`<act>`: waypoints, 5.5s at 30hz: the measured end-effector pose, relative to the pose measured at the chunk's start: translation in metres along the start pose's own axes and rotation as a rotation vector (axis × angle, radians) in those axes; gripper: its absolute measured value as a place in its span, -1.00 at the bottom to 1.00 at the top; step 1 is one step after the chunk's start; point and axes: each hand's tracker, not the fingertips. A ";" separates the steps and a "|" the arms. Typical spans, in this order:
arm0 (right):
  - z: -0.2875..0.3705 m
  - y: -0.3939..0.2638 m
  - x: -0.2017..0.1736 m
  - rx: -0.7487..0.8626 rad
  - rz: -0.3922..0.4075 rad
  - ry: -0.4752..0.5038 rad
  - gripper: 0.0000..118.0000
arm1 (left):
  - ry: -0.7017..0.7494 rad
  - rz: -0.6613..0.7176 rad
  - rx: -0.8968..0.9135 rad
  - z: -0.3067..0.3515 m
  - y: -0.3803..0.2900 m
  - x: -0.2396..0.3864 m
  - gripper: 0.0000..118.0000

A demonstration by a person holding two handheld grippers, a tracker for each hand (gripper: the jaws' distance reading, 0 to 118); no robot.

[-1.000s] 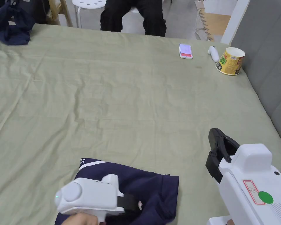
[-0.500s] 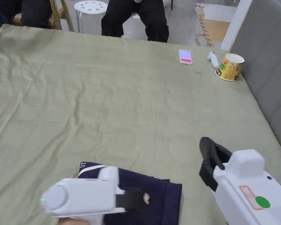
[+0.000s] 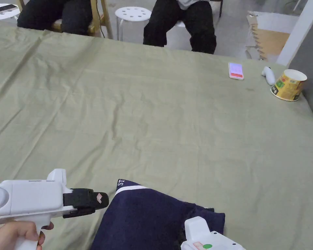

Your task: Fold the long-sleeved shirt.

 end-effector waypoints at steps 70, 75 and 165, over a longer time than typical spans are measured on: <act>0.000 0.226 -0.235 0.441 0.299 0.379 -1.00 | 0.930 -0.464 0.833 0.174 0.021 0.003 -0.94; 0.050 0.207 -0.167 0.545 0.213 0.215 -1.00 | 0.833 -0.437 0.940 0.117 -0.004 0.054 -0.94; 0.219 0.177 0.062 0.951 -0.085 -0.535 1.00 | 0.503 -0.867 1.042 -0.016 0.025 0.292 0.88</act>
